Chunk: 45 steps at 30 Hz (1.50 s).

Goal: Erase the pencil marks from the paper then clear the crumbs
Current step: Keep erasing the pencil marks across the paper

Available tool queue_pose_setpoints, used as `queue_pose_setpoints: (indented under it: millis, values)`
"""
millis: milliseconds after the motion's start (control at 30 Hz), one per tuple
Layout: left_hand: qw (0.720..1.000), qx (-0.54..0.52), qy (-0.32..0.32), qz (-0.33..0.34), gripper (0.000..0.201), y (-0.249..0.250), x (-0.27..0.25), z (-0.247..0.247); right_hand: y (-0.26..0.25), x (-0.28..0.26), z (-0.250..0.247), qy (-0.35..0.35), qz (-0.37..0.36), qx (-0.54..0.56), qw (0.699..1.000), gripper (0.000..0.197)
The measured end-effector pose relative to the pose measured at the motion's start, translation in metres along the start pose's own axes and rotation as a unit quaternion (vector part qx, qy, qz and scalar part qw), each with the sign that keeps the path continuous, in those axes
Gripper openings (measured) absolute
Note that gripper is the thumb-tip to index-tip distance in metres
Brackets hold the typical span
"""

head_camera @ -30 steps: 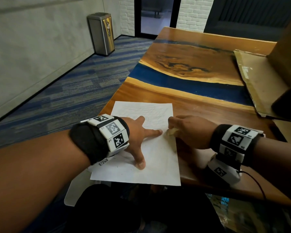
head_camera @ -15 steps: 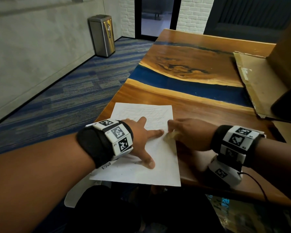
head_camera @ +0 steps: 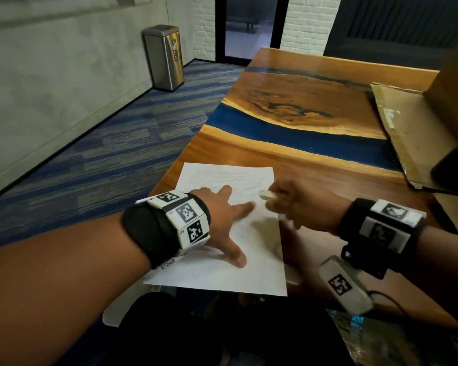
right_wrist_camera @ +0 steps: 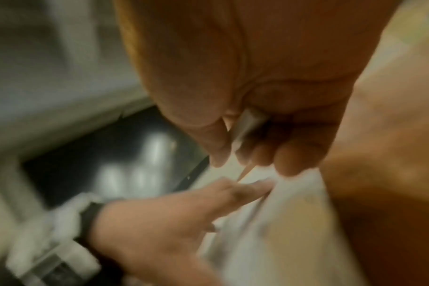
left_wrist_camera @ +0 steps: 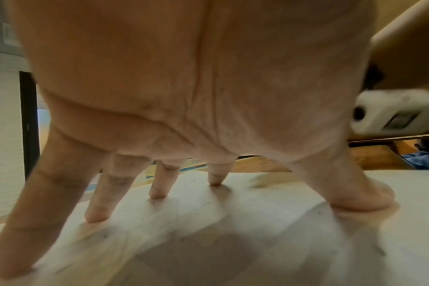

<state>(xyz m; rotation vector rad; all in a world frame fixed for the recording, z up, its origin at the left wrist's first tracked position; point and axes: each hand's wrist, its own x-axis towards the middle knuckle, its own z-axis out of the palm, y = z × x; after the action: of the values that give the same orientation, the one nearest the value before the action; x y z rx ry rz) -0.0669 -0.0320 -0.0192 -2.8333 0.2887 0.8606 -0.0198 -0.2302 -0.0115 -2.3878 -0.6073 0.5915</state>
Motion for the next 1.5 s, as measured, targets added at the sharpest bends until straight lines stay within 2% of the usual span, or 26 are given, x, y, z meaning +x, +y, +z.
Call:
queue_pose_setpoints:
  millis: [33, 67, 133, 167, 200, 233, 300, 367, 500, 600, 667, 767, 833, 900, 1000, 1100, 1133, 1300, 1433, 1500]
  values:
    - [1.000, -0.002, 0.010, 0.000, 0.129, -0.001, 0.000, 0.003, -0.007, -0.005, 0.008, -0.048, 0.016, 0.132, 0.990, 0.021]
    - [1.000, -0.002, 0.018, -0.001, 0.131, -0.002, -0.001, 0.005, -0.011, -0.010, 0.017, -0.102, 0.036, 0.240, 0.965, 0.023]
    - [1.000, 0.006, 0.023, -0.004, 0.136, -0.002, -0.004, 0.007, -0.010, -0.014, 0.031, -0.179, 0.059, 0.355, 0.916, 0.019]
    - [1.000, 0.009, 0.022, -0.005, 0.137, -0.002, -0.006, 0.008, -0.006, -0.013, 0.032, -0.175, 0.063, 0.390, 0.902, 0.018]
    - [1.000, 0.011, 0.021, -0.006, 0.138, -0.002, -0.009, 0.008, -0.002, -0.008, 0.028, -0.136, 0.069, 0.416, 0.896, 0.017]
    - [1.000, 0.011, 0.021, -0.006, 0.137, -0.002, -0.012, 0.009, 0.003, -0.002, 0.019, -0.068, 0.081, 0.423, 0.900, 0.017]
    - [1.000, 0.008, 0.012, -0.003, 0.137, -0.004, -0.019, 0.012, 0.012, 0.005, -0.005, 0.072, 0.115, 0.388, 0.911, 0.018]
    - [1.000, 0.010, -0.006, 0.001, 0.135, -0.006, -0.025, 0.013, 0.020, 0.003, -0.023, 0.118, 0.125, 0.348, 0.921, 0.017]
    - [1.000, 0.026, -0.013, 0.003, 0.119, -0.010, -0.032, 0.006, 0.022, -0.008, -0.023, 0.056, 0.105, 0.237, 0.964, 0.014]
    - [0.998, 0.057, 0.024, 0.004, 0.109, -0.007, -0.026, -0.004, 0.019, -0.008, -0.009, -0.002, 0.076, 0.168, 0.983, 0.016]
    - [0.997, 0.067, 0.041, 0.016, 0.109, -0.005, -0.019, -0.008, 0.016, -0.005, -0.002, -0.026, 0.062, 0.129, 0.989, 0.014]
    - [0.997, 0.061, 0.031, 0.045, 0.117, -0.007, -0.005, -0.005, 0.008, 0.001, -0.001, -0.056, 0.021, 0.025, 0.998, 0.015]
    - [0.998, 0.034, 0.026, 0.052, 0.121, -0.011, 0.002, 0.002, 0.004, 0.002, 0.001, -0.053, -0.027, -0.101, 0.993, 0.022]
    - [0.998, 0.006, 0.026, 0.052, 0.124, -0.016, 0.006, 0.008, 0.003, 0.003, 0.006, -0.030, -0.047, -0.218, 0.974, 0.026]
    - [0.998, -0.003, 0.024, 0.053, 0.122, -0.015, 0.007, 0.011, 0.003, -0.004, 0.014, -0.026, -0.061, -0.290, 0.955, 0.028]
    - [0.998, -0.001, 0.017, 0.052, 0.123, -0.011, 0.007, 0.008, -0.006, -0.014, 0.015, -0.090, -0.137, -0.312, 0.936, 0.028]
    - [0.999, -0.001, 0.016, 0.052, 0.123, -0.010, 0.007, 0.007, -0.007, -0.014, 0.014, -0.105, -0.143, -0.315, 0.932, 0.027]
    - [0.999, 0.006, 0.022, 0.048, 0.125, -0.006, 0.008, 0.004, 0.001, 0.000, 0.002, -0.048, -0.061, -0.320, 0.944, 0.029]
    - [0.999, 0.005, 0.019, 0.042, 0.126, -0.005, 0.007, 0.005, -0.009, -0.010, 0.014, -0.177, -0.118, -0.296, 0.931, 0.024]
    - [0.999, 0.006, 0.021, 0.042, 0.128, -0.006, 0.009, 0.006, -0.008, -0.003, 0.010, -0.153, -0.108, -0.308, 0.933, 0.024]
